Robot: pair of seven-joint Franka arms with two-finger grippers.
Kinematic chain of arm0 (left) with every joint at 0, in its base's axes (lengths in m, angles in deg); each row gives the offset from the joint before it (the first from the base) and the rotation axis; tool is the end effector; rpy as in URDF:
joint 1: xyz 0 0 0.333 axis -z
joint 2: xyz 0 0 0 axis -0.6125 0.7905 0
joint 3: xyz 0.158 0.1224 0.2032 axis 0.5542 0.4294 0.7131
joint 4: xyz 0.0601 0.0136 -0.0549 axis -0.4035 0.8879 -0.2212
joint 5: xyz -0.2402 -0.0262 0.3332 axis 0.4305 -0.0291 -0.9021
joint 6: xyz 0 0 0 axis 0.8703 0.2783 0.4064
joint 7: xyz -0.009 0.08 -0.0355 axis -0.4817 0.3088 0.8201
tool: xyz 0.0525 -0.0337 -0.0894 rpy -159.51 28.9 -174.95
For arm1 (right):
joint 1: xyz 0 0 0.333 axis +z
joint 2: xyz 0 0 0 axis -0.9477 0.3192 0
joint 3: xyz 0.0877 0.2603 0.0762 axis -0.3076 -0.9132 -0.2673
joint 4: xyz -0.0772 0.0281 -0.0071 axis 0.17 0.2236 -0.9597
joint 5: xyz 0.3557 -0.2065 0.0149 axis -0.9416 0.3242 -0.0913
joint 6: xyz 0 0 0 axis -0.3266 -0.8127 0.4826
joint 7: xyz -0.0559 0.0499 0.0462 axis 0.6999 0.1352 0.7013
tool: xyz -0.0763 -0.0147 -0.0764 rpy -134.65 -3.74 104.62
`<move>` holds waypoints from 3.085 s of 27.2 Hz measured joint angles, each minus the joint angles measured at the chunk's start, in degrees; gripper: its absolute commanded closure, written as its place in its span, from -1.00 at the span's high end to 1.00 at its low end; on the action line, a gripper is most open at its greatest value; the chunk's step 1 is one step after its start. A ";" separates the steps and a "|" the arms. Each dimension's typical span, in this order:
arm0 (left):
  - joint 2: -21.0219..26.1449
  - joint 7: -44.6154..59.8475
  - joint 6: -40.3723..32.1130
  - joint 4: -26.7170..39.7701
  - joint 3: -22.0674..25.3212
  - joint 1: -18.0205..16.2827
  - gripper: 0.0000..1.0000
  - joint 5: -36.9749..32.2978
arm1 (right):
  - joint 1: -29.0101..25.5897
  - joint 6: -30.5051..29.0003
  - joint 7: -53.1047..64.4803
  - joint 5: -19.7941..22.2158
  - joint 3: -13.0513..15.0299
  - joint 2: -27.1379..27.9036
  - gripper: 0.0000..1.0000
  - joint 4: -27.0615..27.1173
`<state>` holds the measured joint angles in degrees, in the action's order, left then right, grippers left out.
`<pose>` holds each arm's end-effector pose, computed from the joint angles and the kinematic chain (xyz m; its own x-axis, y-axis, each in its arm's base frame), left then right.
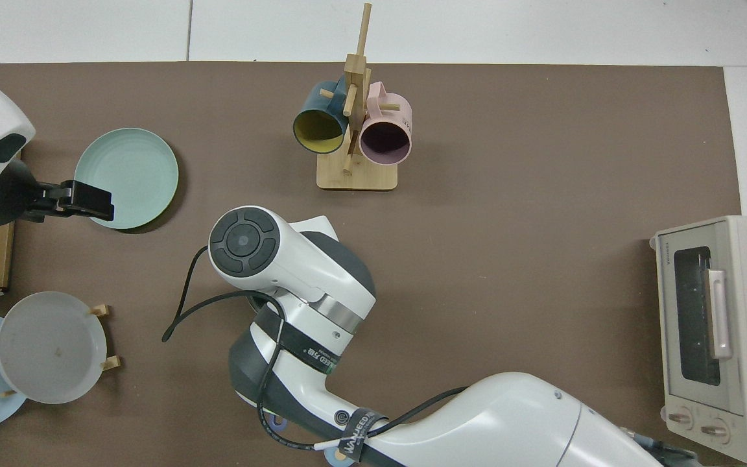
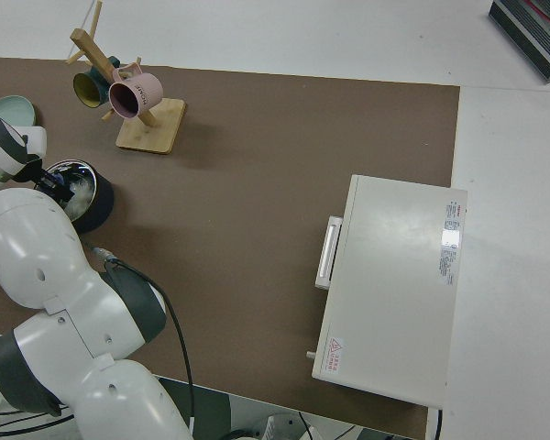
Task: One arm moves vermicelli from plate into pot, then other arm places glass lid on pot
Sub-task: 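Lower the glass lid onto the saucepan with the right gripper, then release the lid and lift the right gripper away from the pot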
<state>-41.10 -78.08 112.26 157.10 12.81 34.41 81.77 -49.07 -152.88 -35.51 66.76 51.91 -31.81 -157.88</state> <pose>0.5959 -0.0269 0.5498 0.9991 -0.0415 0.0017 -0.0416 -0.9975 0.0571 0.5248 0.5195 0.3531 0.9140 -0.4052 -0.0201 -0.4054 -0.9141 -0.0082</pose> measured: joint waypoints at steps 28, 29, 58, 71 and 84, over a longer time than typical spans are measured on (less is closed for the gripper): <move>-0.02 0.00 0.00 0.00 0.00 0.00 1.00 0.00 | -0.24 -0.37 -2.41 0.25 -0.01 0.52 1.00 0.14; -0.02 0.00 0.00 0.00 0.00 0.00 1.00 0.00 | -0.24 -0.37 -2.41 0.25 -0.04 0.51 1.00 0.20; -0.02 0.00 -0.01 0.00 0.00 0.00 1.00 0.00 | -6.00 12.19 16.65 0.45 -6.58 -8.30 1.00 2.45; -0.02 0.00 -0.01 0.00 0.12 -0.04 1.00 0.00 | -10.69 15.22 37.98 -10.19 5.50 -17.13 1.00 2.75; -0.02 -0.01 -0.01 -0.01 0.13 -0.05 1.00 0.00 | -11.19 18.24 67.33 -17.85 27.56 -24.52 1.00 1.82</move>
<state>-41.12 -78.08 112.24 157.10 12.94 34.36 81.77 -60.26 -134.64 31.82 48.91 79.47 -56.33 -156.06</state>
